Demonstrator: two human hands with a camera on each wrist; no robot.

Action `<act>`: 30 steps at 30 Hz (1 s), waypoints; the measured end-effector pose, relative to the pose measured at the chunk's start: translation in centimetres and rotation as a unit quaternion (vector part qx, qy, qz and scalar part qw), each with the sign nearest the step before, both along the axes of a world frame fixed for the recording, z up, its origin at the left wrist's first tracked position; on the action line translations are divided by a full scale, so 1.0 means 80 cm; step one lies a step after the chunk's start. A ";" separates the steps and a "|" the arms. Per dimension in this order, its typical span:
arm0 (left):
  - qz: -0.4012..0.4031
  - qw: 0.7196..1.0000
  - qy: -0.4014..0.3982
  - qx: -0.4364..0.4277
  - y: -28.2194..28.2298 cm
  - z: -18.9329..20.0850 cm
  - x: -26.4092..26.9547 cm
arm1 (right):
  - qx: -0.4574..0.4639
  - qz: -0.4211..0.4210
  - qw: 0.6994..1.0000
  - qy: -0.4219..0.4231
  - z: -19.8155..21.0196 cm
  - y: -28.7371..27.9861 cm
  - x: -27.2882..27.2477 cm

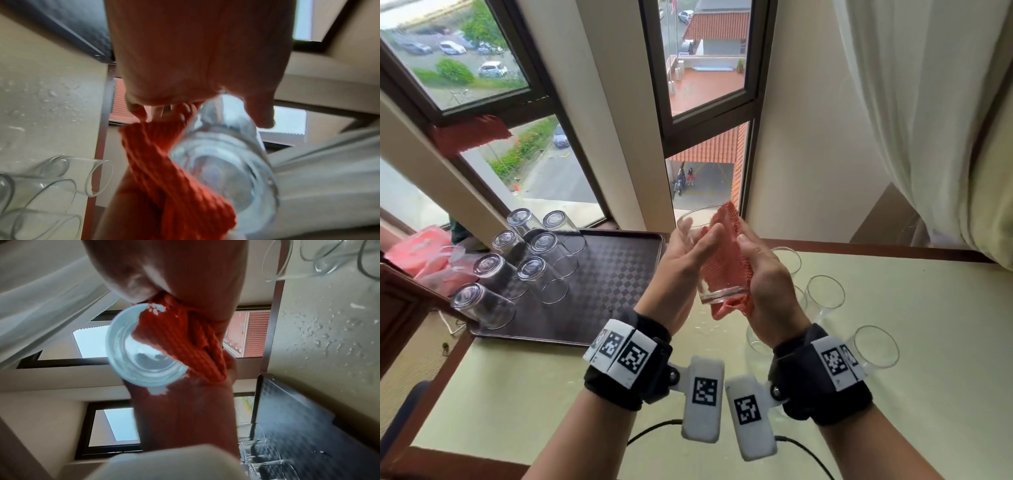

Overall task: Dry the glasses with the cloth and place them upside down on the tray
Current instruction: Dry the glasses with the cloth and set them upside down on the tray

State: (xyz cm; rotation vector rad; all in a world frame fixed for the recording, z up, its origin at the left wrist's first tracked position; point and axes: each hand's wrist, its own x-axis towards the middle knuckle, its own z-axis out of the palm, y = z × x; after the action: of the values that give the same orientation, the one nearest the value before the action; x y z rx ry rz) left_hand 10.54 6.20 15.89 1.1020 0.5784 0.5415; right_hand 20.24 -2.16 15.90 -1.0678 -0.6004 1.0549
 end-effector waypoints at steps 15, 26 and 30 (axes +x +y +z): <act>-0.031 1.000 0.005 -0.006 0.000 -0.009 -0.004 | 0.015 0.011 0.989 0.144 0.000 -0.002 0.001; 0.021 1.000 0.002 0.008 0.010 -0.008 -0.004 | 0.020 0.049 0.998 0.035 0.002 0.002 -0.009; -0.035 0.999 -0.015 -0.014 0.014 -0.011 -0.014 | 0.044 0.017 0.984 0.172 0.004 0.003 -0.001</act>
State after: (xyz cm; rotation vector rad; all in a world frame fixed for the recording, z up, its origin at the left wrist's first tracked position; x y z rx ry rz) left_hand 9.42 7.33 14.99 1.0811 0.5182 0.4872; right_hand 20.14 -1.89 16.18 -0.7770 -0.3832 1.1993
